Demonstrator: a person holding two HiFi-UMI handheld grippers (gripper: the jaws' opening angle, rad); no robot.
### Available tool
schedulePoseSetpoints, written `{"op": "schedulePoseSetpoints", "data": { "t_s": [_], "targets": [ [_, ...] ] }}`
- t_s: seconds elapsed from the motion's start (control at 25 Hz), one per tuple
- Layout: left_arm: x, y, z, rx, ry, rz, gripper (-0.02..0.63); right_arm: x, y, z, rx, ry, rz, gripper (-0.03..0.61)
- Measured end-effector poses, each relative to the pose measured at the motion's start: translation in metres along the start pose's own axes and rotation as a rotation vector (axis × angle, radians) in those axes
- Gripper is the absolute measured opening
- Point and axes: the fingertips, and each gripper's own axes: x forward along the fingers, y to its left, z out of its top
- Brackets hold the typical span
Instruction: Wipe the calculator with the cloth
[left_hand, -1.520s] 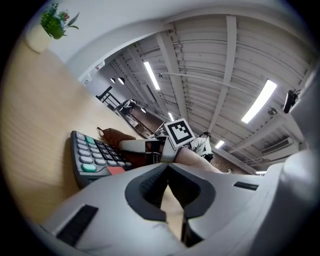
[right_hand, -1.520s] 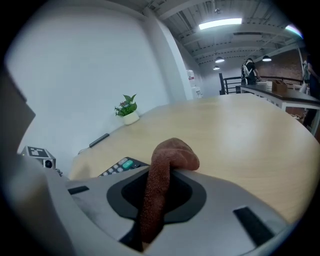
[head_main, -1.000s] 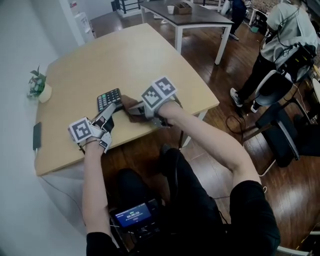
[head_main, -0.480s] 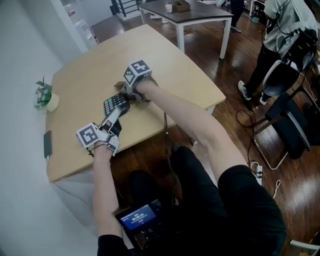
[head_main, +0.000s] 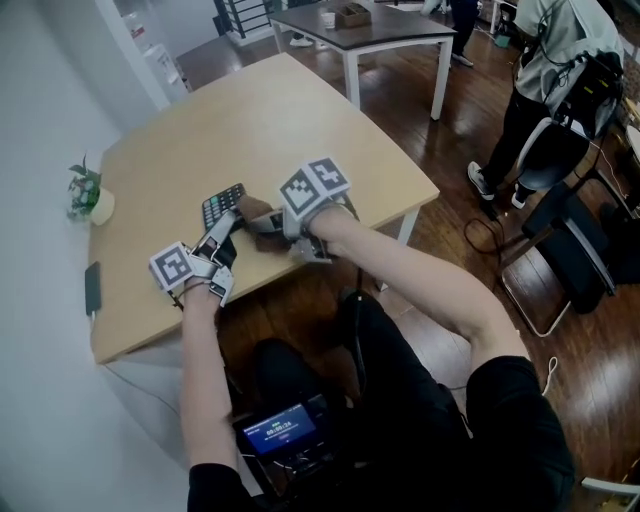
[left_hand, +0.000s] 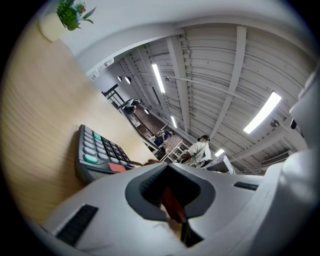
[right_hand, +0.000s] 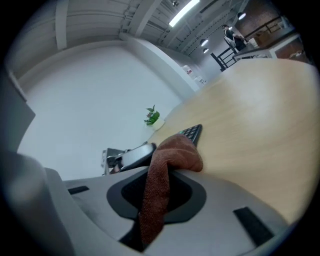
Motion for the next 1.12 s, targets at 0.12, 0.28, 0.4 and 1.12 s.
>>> {"op": "schedulePoseSetpoints", "data": {
  "t_s": [0.12,0.28,0.4,1.12],
  "targets": [
    [-0.002,-0.001,0.005,0.039,-0.040,0.019,0.002,-0.012,0.029,-0.023,-0.026,-0.053,0.081,0.058],
    [-0.025,-0.027,0.027,0.480,-0.110,0.062,0.008,-0.052,0.022,-0.016,-0.111,-0.200,0.047,0.058],
    [-0.024,-0.020,0.018,0.809,0.100,0.179,0.073,-0.082,0.016,-0.010,-0.146,-0.303,0.044,0.058],
    [0.008,0.063,-0.033,1.634,0.825,0.601,0.086,-0.136,-0.015,-0.023,-0.152,-0.468,-0.040,0.058]
  ]
}}
